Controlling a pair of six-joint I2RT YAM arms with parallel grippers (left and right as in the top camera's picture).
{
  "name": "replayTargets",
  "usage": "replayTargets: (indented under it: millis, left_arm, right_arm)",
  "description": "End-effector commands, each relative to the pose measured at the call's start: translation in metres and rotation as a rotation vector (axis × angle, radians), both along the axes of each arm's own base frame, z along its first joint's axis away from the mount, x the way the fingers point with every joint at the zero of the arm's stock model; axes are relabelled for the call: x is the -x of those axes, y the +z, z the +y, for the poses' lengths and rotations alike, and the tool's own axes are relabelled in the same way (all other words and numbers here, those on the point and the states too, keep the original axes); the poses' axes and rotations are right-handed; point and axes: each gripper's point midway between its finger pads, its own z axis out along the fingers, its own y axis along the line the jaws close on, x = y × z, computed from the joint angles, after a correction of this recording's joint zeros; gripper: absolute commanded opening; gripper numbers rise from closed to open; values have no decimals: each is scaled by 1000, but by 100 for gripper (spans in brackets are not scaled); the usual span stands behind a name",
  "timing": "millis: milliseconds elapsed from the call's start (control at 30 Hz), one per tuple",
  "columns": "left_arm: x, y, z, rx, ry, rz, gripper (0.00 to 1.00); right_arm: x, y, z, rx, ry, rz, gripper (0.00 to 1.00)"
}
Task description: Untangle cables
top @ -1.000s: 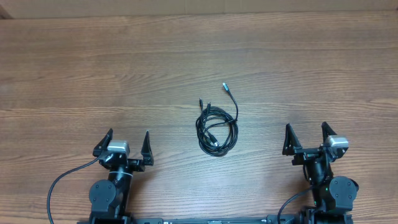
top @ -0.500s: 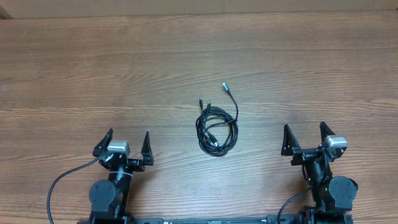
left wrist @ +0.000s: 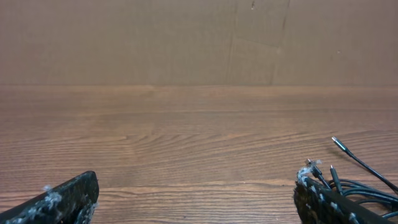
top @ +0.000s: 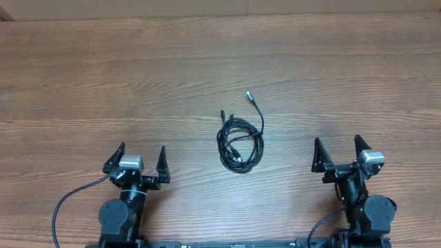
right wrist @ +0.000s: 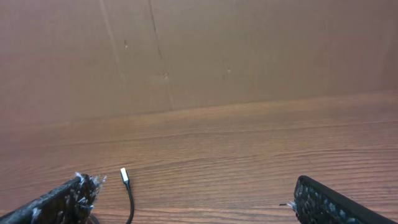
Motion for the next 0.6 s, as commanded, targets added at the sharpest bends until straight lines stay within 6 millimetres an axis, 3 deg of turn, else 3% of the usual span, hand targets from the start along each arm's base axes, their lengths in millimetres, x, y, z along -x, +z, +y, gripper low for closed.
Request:
replayTargets:
  millis: [0,567]
  left_arm:
    - [0,0,3,-16,14,-5,100]
    - [0,0,4,-16,15,-5,100]
  right_arm:
    - [0,-2,0,4,0,-3,100]
    - [0,-2,0,4,0,-3,100]
